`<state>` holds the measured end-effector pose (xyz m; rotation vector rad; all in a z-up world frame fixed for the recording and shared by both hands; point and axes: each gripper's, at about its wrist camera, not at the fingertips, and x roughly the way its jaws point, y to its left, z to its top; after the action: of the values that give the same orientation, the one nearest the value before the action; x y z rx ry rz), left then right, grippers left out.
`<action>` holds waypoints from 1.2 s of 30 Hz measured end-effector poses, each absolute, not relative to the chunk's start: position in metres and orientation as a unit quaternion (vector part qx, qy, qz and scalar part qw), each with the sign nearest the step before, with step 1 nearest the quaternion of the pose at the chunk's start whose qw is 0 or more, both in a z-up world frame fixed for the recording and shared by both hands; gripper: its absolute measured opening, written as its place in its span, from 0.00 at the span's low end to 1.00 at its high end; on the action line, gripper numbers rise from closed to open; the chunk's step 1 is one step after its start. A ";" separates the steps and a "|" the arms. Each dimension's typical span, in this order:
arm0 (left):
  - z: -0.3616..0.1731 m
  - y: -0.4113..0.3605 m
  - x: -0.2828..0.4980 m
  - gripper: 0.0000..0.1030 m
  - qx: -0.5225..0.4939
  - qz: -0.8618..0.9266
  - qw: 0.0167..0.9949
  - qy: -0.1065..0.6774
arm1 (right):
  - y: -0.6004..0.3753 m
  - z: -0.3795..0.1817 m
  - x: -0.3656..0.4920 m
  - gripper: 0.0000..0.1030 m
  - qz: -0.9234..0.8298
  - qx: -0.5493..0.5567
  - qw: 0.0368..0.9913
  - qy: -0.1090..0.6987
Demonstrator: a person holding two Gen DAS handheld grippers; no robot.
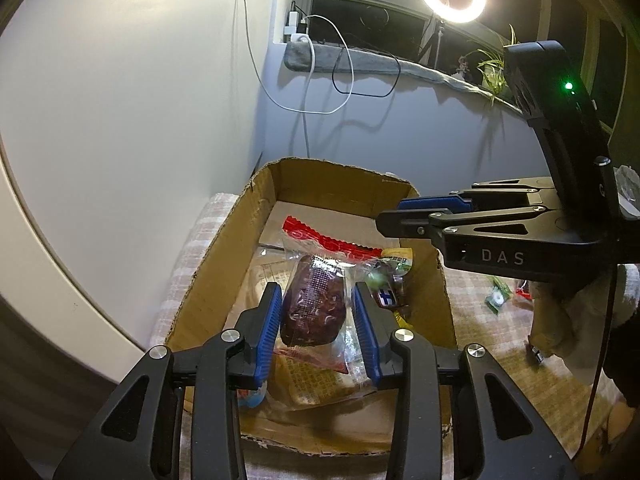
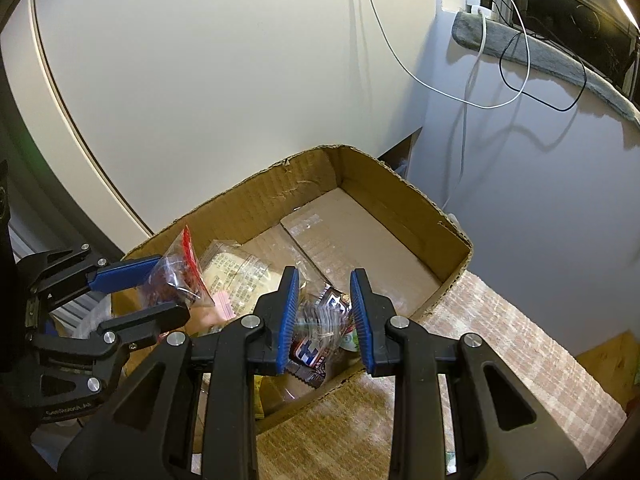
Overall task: Organize snacks
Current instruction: 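Open both grippers to drop the snacks into the box, then withdraw both grippers from the box toward the remaining snacks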
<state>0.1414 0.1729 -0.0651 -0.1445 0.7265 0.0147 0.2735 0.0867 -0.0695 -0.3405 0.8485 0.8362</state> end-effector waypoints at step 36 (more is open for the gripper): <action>-0.030 0.127 0.117 0.54 -0.042 -0.007 0.943 0.329 | 0.011 -0.021 0.241 0.74 0.352 -0.138 0.855 0.355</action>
<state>0.1173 0.1271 -0.0298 -0.0863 0.6710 -0.0141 0.2409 0.0110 -0.0211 -0.2903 0.7469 0.7409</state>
